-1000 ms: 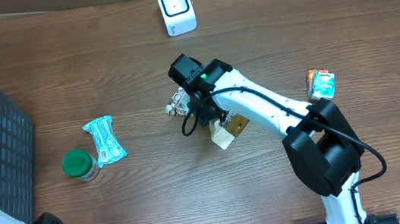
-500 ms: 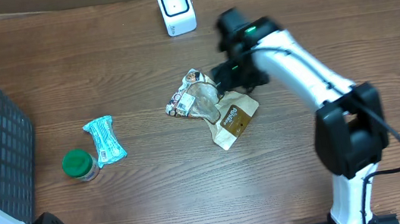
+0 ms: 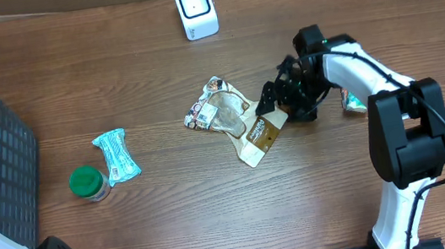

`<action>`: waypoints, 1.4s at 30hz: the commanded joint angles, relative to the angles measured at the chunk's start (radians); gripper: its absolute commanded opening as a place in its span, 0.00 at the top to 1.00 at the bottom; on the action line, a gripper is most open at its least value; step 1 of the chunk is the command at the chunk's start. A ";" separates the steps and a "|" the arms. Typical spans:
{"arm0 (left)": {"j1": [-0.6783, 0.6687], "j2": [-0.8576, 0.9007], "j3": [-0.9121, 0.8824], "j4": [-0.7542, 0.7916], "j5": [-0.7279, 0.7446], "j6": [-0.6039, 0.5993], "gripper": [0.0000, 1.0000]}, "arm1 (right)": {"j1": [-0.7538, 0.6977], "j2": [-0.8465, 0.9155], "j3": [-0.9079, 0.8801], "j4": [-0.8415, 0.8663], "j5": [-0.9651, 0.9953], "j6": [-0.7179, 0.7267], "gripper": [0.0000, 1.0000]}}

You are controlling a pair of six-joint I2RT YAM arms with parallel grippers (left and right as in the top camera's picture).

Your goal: Scan the item barcode

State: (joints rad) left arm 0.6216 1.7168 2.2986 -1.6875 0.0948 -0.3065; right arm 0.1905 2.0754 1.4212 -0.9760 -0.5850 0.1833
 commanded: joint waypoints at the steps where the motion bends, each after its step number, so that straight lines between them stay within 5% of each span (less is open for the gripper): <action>1: -0.007 -0.002 0.001 -0.002 0.006 0.015 0.00 | 0.032 -0.002 -0.047 0.046 -0.124 -0.031 0.11; 5: -0.007 -0.002 0.001 -0.002 0.006 0.015 0.00 | 0.090 0.010 -0.095 0.145 -0.119 0.036 0.12; 14: -0.007 -0.002 0.001 -0.002 0.006 0.015 0.00 | 0.182 0.023 -0.192 0.522 -0.035 0.314 0.30; 15: -0.007 -0.002 0.001 -0.002 0.006 0.015 0.00 | 0.188 0.026 -0.195 0.549 -0.036 0.317 0.36; 16: -0.007 -0.002 0.001 -0.002 0.006 0.015 0.00 | 0.199 0.033 -0.198 0.587 -0.037 0.319 0.67; 17: -0.007 -0.002 0.001 -0.002 0.006 0.015 0.00 | 0.206 0.037 -0.198 0.600 -0.036 0.318 0.83; 19: -0.007 -0.002 0.001 -0.002 0.006 0.015 0.00 | 0.215 0.037 -0.198 0.615 -0.033 0.312 0.96; 27: -0.007 -0.002 0.001 -0.002 0.006 0.015 0.00 | 0.203 0.017 -0.193 0.579 -0.037 0.256 0.96; 37: -0.007 -0.002 0.001 -0.002 0.006 0.015 0.00 | 0.238 -0.082 -0.172 0.227 0.046 0.227 0.96; 38: -0.007 -0.002 0.001 -0.002 0.006 0.015 0.01 | 0.248 -0.082 -0.172 0.201 0.051 0.222 0.93; 42: -0.007 -0.002 0.001 -0.002 0.006 0.015 0.00 | 0.274 -0.082 -0.171 0.143 0.053 0.115 0.48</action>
State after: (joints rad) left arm 0.6216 1.7168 2.2986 -1.6875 0.0944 -0.3065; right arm 0.4427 2.0193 1.2427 -0.8154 -0.5705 0.3878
